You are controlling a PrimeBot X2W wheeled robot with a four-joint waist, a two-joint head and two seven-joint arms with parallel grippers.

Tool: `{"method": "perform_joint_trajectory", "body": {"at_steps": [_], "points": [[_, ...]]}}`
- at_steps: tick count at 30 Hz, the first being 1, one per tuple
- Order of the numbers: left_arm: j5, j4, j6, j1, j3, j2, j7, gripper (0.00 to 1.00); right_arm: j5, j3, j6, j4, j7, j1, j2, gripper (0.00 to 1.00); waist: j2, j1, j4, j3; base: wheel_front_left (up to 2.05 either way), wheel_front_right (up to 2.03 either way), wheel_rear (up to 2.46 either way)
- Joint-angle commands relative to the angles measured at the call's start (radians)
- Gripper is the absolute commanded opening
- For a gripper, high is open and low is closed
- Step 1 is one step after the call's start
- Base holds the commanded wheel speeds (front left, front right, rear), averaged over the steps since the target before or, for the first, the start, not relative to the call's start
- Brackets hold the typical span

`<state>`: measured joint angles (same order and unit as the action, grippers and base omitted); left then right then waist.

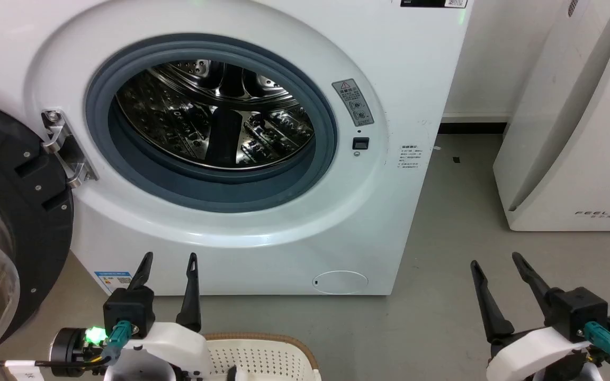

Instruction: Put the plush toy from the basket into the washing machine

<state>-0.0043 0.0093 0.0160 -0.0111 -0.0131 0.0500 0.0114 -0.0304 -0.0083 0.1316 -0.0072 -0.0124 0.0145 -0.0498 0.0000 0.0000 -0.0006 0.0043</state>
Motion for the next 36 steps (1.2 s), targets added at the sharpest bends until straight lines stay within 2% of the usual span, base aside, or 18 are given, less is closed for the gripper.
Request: {"method": "perform_joint_trajectory", "body": {"at_steps": [1,17,36], "points": [[-0.01,0.006,0.008,-0.006,-0.002,0.0,0.011,1.0,-0.013,-0.005,0.0,-0.006,-0.011,0.0,0.0,1.0,0.0,0.0,0.0,0.001,0.0,0.0,0.0],[-0.019,0.13,0.001,-0.054,-0.03,0.0,0.044,1.0,-0.069,-0.01,0.0,-0.025,-0.044,-0.009,0.0,1.0,0.0,0.0,-0.007,0.03,0.0,0.0,0.0],[-0.024,0.449,-0.034,-0.183,-0.084,0.019,0.051,1.0,-0.129,-0.018,0.0,-0.055,-0.084,-0.053,0.0,1.0,0.0,0.0,-0.03,0.131,0.0,0.0,0.0]]}}
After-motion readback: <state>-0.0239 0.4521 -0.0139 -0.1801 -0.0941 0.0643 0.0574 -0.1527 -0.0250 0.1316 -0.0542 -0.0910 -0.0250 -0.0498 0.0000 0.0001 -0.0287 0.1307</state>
